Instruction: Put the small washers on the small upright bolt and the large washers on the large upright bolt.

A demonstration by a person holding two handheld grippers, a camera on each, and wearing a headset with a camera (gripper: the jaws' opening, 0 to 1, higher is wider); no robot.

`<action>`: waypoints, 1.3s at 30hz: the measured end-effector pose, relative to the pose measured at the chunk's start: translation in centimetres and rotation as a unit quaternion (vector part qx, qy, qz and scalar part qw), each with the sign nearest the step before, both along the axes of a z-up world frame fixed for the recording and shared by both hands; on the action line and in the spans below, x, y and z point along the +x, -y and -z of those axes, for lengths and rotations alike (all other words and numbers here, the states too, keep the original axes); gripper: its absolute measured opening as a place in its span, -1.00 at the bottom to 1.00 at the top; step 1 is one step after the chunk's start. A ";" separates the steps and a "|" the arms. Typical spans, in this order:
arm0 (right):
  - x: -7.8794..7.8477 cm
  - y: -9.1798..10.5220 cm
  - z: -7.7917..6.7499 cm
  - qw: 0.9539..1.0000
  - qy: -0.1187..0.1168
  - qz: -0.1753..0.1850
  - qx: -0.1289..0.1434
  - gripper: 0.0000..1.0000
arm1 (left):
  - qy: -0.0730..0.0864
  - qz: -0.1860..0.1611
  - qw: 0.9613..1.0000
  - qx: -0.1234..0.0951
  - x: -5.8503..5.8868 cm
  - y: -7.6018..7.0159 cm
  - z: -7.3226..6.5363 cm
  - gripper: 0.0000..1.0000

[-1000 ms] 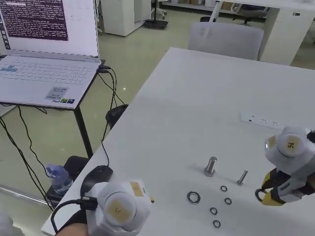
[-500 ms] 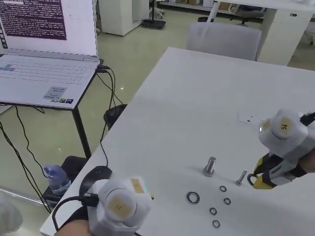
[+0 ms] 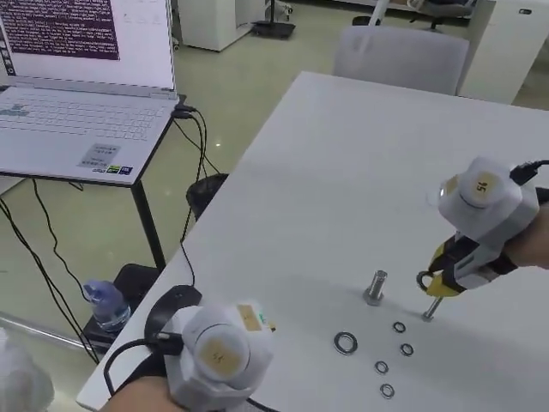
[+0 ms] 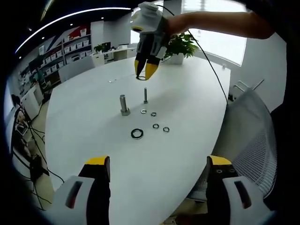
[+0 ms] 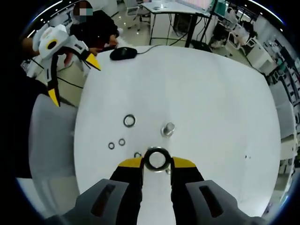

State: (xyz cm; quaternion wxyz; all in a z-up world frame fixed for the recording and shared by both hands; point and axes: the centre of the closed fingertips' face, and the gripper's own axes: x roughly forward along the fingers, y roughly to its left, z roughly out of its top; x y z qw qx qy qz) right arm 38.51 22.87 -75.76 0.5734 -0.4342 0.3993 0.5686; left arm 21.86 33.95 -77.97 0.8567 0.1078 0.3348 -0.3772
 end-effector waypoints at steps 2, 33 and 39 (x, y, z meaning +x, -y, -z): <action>0.4 -0.4 0.1 1.000 0.001 -0.002 -0.001 -0.57 | -0.002 -0.003 1.000 -0.002 0.2 -0.1 0.0 0.68; 3.0 -4.8 4.5 0.999 -0.002 -0.022 -0.025 -0.56 | -0.009 -0.016 1.000 -0.011 0.2 -0.4 0.3 0.77; 3.1 -4.9 5.0 0.999 -0.003 -0.023 -0.031 -0.56 | -0.010 -0.015 1.000 -0.014 0.3 -0.4 0.2 0.74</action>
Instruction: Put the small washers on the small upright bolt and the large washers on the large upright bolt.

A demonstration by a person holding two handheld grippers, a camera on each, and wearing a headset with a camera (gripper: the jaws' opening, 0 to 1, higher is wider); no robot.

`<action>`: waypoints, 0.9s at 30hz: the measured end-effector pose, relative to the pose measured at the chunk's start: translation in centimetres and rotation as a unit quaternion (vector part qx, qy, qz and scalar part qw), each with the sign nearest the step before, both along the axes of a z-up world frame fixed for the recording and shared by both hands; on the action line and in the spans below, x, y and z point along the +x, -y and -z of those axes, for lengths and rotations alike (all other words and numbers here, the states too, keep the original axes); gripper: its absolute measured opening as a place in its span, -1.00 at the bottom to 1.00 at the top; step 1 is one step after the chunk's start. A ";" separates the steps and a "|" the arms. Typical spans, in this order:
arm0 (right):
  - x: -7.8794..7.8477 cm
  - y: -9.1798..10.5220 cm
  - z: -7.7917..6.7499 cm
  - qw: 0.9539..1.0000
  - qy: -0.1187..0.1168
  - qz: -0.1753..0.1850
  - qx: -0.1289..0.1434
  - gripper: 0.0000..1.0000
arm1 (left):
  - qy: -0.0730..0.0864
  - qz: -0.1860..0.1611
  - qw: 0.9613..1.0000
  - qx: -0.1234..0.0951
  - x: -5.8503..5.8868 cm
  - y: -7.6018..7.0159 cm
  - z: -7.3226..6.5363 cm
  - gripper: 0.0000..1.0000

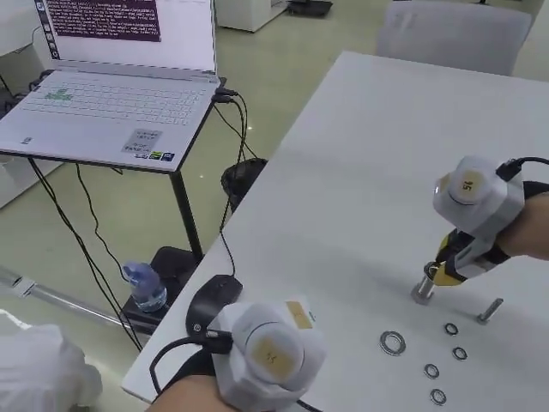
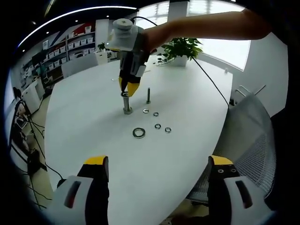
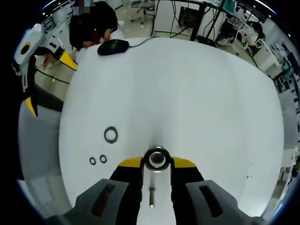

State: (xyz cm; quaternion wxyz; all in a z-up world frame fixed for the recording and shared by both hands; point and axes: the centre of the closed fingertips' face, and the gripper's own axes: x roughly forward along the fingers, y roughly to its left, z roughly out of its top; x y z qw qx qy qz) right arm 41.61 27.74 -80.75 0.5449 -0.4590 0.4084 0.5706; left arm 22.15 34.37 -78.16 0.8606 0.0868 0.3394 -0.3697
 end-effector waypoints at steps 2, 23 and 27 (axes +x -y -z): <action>-0.1 -0.1 0.1 1.000 -0.004 0.001 0.000 -0.56 | -0.003 0.001 1.000 0.000 -0.1 -0.1 0.1 0.72; -0.6 -0.1 3.0 0.999 -0.011 -0.010 -0.030 -0.56 | -0.017 0.007 1.000 0.003 -0.7 -0.6 0.6 0.61; -0.6 -0.1 3.5 0.999 -0.013 -0.003 -0.030 -0.56 | -0.019 0.006 1.000 -0.001 -0.9 -0.5 0.6 0.60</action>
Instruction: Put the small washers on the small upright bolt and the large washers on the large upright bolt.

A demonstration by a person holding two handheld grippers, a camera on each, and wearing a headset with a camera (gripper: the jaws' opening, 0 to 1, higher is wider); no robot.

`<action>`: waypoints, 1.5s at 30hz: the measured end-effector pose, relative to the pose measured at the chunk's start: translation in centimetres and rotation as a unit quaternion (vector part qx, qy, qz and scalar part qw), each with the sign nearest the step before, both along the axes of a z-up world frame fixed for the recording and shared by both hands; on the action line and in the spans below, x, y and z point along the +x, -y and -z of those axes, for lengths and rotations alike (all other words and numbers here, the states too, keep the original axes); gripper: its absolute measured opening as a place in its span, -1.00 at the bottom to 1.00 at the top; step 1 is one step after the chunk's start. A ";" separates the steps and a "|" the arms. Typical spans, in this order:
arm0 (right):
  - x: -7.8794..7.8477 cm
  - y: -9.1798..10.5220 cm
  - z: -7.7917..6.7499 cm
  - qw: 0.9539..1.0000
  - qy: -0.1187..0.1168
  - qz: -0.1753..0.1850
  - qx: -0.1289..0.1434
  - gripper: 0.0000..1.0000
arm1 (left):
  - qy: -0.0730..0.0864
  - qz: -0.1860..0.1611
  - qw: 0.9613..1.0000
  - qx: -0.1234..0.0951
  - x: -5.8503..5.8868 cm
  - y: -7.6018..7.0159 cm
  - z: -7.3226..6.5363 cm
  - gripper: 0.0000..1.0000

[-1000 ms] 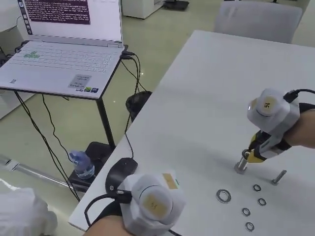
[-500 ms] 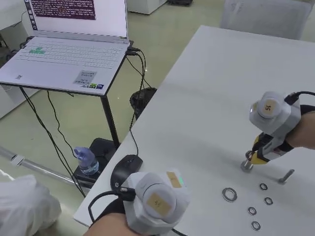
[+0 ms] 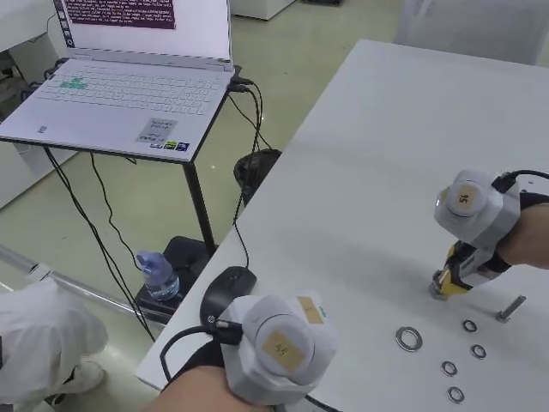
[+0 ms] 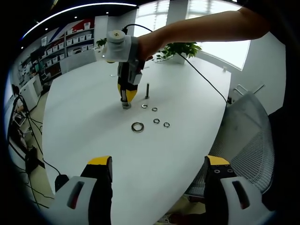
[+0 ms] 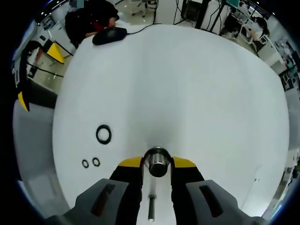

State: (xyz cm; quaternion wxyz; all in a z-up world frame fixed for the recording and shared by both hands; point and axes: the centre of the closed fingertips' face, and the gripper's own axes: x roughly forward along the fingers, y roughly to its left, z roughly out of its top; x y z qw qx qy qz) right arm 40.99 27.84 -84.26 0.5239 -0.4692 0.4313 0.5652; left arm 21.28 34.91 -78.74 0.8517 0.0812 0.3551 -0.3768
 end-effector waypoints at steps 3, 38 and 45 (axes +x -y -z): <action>0.0 0.0 0.3 1.000 0.000 0.001 0.000 -0.56 | -0.002 0.003 1.000 0.001 -0.2 0.1 0.1 0.59; 0.2 0.4 2.0 1.000 -0.004 0.004 -0.005 -0.43 | 0.001 0.014 1.000 0.009 -0.3 0.2 -0.1 0.54; 0.5 0.5 1.2 1.000 -0.001 0.009 0.004 -0.36 | 0.005 0.008 1.000 0.010 -0.3 0.0 -0.2 0.57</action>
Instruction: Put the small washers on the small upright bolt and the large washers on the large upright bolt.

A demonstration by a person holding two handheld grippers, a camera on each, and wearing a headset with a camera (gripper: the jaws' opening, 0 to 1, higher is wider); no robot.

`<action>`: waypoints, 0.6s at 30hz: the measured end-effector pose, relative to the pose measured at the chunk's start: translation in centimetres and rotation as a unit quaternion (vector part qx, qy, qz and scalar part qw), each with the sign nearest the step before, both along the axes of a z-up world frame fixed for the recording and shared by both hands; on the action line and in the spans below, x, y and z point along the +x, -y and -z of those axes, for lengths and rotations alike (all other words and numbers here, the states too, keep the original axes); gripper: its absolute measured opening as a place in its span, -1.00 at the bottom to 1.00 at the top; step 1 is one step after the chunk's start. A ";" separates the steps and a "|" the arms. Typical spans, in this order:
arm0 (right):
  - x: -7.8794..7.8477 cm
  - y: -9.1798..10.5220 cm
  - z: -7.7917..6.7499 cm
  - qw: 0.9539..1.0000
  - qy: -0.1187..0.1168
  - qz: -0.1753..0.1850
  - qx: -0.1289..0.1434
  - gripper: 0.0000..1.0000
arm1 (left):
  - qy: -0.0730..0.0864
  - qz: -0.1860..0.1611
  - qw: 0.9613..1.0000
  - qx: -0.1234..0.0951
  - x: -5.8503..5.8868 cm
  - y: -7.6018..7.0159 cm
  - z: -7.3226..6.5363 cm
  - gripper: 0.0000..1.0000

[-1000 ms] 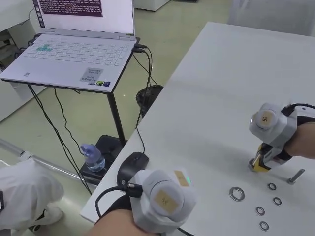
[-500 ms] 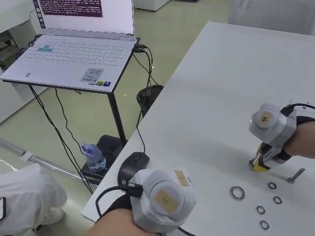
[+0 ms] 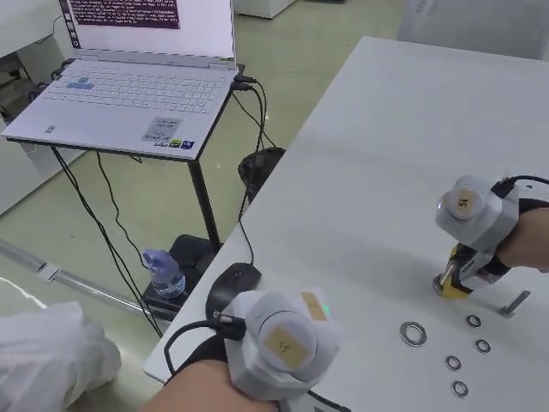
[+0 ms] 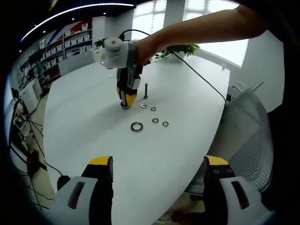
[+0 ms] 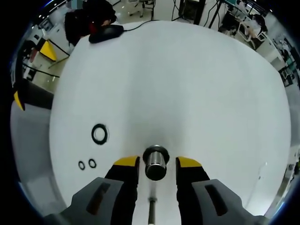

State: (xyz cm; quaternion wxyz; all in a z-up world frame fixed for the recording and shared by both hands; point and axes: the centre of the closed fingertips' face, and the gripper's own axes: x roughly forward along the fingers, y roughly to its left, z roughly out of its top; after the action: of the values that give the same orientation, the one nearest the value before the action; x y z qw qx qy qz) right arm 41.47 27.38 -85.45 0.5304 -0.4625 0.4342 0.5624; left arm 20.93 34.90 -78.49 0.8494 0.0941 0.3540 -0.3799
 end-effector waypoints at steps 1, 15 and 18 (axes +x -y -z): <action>0.1 0.0 -0.2 1.000 0.001 0.002 0.002 -0.36 | 0.000 0.000 1.000 0.000 0.0 0.0 0.0 0.57; -0.4 0.5 -3.8 0.999 0.011 -0.005 0.030 -0.35 | 0.007 0.004 1.000 0.001 0.2 0.4 -0.6 0.57; -0.6 0.8 -4.4 0.999 0.016 -0.006 0.029 -0.36 | 0.009 0.008 1.000 0.002 0.3 0.5 -0.7 0.57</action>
State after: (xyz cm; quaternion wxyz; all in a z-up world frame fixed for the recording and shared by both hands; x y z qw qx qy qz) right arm 40.84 26.55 -81.09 0.5470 -0.4580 0.4063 0.5709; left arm 21.24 34.37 -77.79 0.8495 0.1020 0.3461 -0.3849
